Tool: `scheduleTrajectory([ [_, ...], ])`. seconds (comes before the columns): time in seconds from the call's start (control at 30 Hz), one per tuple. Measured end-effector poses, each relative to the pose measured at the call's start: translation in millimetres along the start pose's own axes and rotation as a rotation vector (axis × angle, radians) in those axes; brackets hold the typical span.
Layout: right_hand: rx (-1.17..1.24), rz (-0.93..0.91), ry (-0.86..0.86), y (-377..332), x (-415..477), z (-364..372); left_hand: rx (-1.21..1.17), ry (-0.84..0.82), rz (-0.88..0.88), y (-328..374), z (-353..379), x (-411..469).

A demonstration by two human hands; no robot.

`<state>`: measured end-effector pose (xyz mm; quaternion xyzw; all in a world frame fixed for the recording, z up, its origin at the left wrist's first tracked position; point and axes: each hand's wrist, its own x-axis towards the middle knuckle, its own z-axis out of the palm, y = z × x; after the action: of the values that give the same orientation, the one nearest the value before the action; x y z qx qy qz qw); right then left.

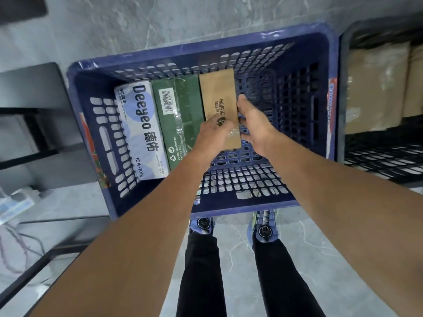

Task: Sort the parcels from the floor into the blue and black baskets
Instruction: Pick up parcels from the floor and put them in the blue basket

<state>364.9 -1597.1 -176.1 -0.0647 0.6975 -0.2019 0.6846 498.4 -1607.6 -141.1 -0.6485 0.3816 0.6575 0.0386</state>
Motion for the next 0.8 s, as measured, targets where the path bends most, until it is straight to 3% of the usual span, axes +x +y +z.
scheduleTrajectory([
  [0.4, 0.034, -0.019, -0.067, -23.8, -78.9, -17.7, 0.009, 0.04, -0.059, 32.1, -4.0, -55.5],
  [0.8, 0.27, -0.237, 0.052, -89.5, -289.0, -83.1, -0.115, 0.024, 0.081, 179.5, 22.1, -240.8],
])
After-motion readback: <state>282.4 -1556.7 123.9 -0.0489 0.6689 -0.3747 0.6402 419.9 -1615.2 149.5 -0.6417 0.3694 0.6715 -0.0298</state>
